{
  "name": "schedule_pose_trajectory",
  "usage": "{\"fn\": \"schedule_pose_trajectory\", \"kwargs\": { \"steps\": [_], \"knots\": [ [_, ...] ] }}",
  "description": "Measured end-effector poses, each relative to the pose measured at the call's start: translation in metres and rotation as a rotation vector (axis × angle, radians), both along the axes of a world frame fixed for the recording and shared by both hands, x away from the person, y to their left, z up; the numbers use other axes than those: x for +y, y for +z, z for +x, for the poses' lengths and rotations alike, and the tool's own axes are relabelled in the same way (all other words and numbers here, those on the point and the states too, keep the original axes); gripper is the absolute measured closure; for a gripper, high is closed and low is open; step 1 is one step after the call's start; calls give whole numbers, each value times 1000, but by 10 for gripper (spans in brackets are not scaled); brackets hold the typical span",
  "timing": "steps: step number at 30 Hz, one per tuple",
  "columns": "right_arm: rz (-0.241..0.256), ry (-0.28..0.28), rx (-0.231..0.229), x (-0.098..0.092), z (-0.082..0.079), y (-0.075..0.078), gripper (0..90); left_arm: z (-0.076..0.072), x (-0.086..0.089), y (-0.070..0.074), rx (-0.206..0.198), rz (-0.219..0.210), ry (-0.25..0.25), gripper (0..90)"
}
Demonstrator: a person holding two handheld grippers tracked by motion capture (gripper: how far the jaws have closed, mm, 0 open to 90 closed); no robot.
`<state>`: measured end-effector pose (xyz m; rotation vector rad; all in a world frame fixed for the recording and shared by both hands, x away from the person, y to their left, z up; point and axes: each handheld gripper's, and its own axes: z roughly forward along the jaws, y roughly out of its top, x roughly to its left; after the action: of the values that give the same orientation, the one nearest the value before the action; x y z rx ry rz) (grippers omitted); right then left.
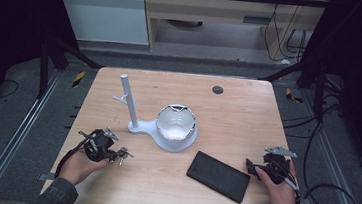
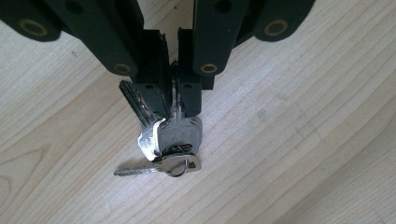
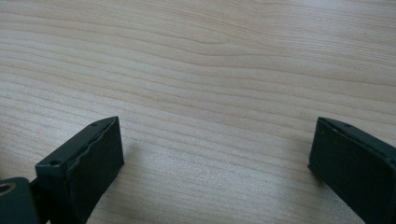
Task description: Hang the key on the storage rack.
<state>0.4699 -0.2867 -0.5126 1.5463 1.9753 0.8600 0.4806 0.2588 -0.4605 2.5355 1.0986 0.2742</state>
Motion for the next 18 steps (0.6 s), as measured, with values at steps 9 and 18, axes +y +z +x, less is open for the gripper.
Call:
{"fn": "schedule_pose_trajectory", "kwargs": {
  "steps": [9,18],
  "knots": [
    [0,0,0,0,0,0,31,3,-3,8,-6,13,-12,884],
    [-1,0,1,0,0,0,29,4,-3,23,-4,5,-22,887]
  ]
}}
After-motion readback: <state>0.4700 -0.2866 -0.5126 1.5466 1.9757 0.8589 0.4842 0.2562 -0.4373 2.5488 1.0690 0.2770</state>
